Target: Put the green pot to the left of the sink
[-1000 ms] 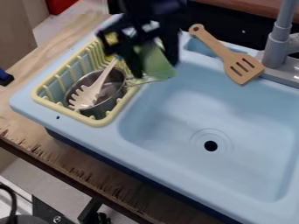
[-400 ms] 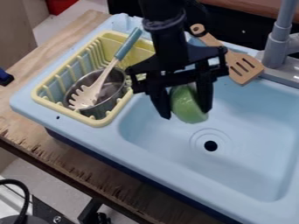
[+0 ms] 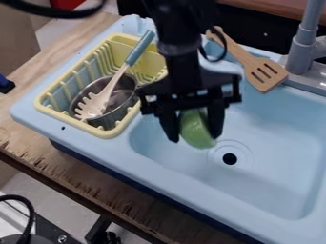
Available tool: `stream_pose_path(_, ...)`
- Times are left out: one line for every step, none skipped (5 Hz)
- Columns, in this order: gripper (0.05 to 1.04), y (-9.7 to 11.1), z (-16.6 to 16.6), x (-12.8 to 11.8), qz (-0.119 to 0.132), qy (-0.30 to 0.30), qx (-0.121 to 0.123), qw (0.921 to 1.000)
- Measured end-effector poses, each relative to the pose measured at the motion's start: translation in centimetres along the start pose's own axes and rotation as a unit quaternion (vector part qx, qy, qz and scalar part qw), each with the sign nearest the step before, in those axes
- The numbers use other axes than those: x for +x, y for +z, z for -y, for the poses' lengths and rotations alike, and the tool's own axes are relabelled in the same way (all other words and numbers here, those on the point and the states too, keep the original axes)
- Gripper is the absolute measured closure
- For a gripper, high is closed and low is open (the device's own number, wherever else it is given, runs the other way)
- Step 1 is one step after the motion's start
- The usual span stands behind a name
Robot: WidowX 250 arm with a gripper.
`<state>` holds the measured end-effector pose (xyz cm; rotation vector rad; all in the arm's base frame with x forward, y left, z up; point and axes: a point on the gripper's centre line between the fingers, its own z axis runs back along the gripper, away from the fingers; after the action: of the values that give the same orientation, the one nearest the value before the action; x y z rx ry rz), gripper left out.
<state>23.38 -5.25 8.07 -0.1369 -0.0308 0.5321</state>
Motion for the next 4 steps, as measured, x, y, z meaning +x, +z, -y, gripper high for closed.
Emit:
stream_pose_path(0.415,-1.2,-0.2,0.8,0.007,0.005,0.009,0.9999)
stream_pose_path(0.415,-2.1,-0.3,1.7,0.019,0.02,0.009,0.9996)
stream_pose_path(0.415,-3.1,-0.6,2.1,0.03,0.018,0.015,0.9993)
stream_pose_path(0.415,-3.3,-0.9,2.2,0.037,0.015,0.018,0.999)
